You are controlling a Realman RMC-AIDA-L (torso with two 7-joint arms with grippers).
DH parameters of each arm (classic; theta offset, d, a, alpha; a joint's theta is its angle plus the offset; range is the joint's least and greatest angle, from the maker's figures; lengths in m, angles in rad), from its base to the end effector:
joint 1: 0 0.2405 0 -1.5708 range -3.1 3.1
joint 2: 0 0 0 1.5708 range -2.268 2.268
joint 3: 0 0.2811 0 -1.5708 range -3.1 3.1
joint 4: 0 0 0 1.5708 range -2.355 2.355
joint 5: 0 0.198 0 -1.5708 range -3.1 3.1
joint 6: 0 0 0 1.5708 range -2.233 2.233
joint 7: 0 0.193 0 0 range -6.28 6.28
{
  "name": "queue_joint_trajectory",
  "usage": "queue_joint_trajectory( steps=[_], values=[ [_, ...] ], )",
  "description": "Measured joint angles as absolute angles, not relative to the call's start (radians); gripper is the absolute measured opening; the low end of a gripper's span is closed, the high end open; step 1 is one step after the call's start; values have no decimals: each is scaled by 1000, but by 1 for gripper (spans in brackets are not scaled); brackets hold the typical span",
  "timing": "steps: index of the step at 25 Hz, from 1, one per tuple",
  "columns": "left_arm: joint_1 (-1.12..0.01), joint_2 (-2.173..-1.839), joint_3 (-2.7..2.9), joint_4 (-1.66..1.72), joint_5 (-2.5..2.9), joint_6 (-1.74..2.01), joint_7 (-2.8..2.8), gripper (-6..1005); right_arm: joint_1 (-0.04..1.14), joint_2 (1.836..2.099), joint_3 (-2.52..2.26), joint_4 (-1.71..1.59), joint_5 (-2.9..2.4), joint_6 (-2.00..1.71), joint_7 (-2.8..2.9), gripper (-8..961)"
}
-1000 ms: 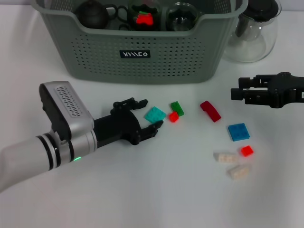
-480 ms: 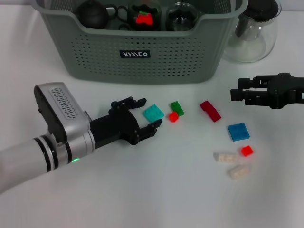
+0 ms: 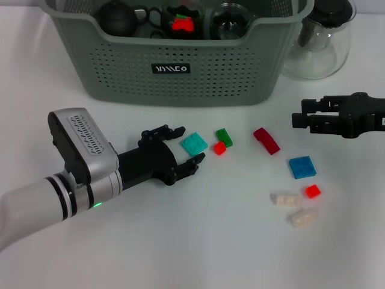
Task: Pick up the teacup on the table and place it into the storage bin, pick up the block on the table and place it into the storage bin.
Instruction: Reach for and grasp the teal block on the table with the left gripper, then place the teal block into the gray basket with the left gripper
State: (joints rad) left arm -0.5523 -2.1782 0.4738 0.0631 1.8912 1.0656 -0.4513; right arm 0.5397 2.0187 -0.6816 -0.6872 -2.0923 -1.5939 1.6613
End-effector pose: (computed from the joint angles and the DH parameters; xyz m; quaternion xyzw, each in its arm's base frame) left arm -0.2851 0.3246 -0.1733 -0.9328 -0.1326 -0.1841 0.2800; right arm 0.2726 0.3503 -0.0335 -0.9195 0.3243 0.1998 0.0975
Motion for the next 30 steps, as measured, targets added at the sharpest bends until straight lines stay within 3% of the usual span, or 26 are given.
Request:
queue_joint_trajectory(
  steps=[15, 18, 21, 30],
  values=[
    [-582, -2178, 474, 41, 1889, 1003, -458, 652, 537, 2019, -683, -687, -2092, -1590, 1661, 595],
    [-582, -2178, 474, 39, 1888, 1004, -458, 425, 536, 2019, -683, -687, -2094, -1593, 1661, 595],
    [-568, -2174, 474, 44, 1892, 1037, -465, 411, 533, 2019, -679, -687, -2094, -1593, 1661, 595],
    [-411, -2160, 487, 404, 1939, 1598, -904, 425, 534, 2018, -678, -688, -2095, -1594, 1658, 595]
  ],
)
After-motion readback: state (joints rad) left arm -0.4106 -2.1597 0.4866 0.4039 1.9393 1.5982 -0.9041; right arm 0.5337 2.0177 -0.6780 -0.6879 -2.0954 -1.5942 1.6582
